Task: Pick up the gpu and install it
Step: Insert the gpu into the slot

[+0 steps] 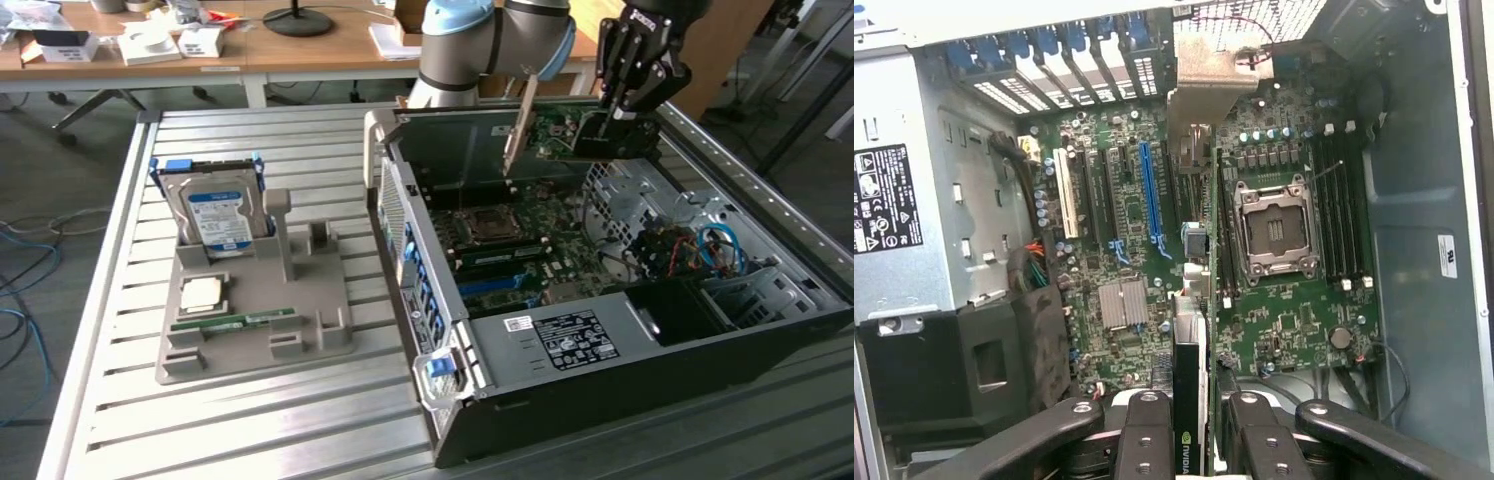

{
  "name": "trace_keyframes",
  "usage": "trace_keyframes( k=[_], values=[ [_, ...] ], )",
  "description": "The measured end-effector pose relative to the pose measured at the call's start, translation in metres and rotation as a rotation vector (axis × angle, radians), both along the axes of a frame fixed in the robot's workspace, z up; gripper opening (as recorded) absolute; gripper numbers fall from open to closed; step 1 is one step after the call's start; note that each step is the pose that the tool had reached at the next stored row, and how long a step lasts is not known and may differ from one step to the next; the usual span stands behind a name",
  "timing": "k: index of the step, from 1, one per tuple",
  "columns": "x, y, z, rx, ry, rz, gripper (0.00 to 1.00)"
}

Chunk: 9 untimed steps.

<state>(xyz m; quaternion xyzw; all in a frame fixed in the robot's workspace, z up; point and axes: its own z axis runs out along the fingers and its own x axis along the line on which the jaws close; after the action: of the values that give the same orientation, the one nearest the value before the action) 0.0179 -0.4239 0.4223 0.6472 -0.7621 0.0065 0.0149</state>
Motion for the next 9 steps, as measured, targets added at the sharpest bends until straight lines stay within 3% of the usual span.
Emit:
trace_keyframes(
  k=[9],
  values=[
    [-0.0020,-0.0014,-0.0047,0.0050,-0.0013,0.006,0.26]
  ],
)
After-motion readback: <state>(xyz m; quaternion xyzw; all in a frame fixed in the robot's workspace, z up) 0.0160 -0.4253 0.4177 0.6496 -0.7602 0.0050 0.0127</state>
